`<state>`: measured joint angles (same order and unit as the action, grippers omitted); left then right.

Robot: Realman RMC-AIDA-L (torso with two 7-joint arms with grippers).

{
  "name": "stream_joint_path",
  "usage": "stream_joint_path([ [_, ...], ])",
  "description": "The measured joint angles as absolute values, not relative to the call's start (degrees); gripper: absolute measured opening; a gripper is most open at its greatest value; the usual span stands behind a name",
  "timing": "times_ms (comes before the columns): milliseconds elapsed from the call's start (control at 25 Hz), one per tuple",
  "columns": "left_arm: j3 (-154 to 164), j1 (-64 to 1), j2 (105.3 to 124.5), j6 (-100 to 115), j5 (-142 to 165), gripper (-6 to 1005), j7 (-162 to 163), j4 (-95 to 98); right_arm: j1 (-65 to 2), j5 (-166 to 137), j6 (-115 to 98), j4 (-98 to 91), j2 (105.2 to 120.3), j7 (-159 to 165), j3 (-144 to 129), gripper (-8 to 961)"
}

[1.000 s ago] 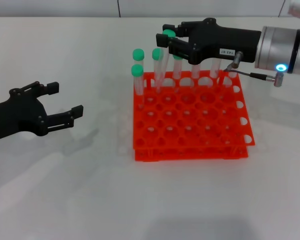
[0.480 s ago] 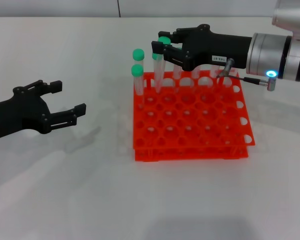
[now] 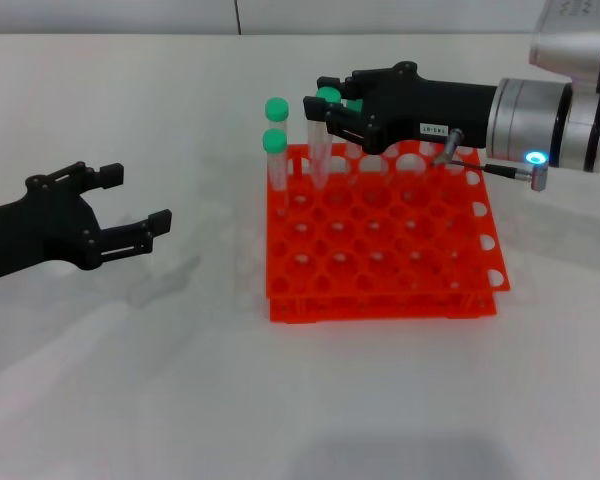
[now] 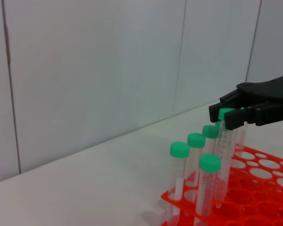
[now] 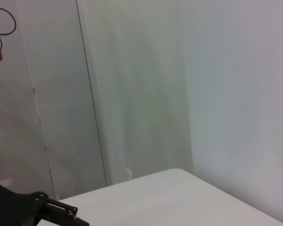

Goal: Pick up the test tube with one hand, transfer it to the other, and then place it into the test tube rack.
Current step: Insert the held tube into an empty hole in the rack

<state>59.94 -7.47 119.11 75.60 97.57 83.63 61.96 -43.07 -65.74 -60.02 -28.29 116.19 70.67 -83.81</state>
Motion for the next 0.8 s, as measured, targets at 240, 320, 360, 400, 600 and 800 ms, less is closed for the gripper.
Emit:
stream_joint_path([
  [240,59.94,-7.47,119.09,76.11,98.02,869,83.62,61.96,-42.83,-65.73,-59.65,-27.81,116.19,70.26,-84.49,379],
  [320,59.94,-7.47,119.08,76.49,98.10,869,83.62,61.91,-42.82,-65.73,-59.25,-27.54,116.19,70.23,-85.05,381],
  [360,59.94,-7.47,119.09,76.86,98.17,869,83.62,61.79,-42.82,-65.73,-58.99,-27.47,116.19,70.19,-85.40,382],
  [400,59.94,-7.47,119.09,77.16,98.24,869,83.61,61.65,-42.82,-65.73,-58.71,-27.43,116.19,70.13,-85.79,383],
  [600,59.64,-7.47,119.08,77.51,98.38,869,83.63,61.32,-42.81,-65.73,-57.82,-27.43,116.19,70.07,-87.20,388],
  [800,58.81,-7.24,119.09,77.55,98.53,868,83.75,60.94,-42.80,-65.74,-57.40,-27.43,116.19,70.03,-87.65,393],
])
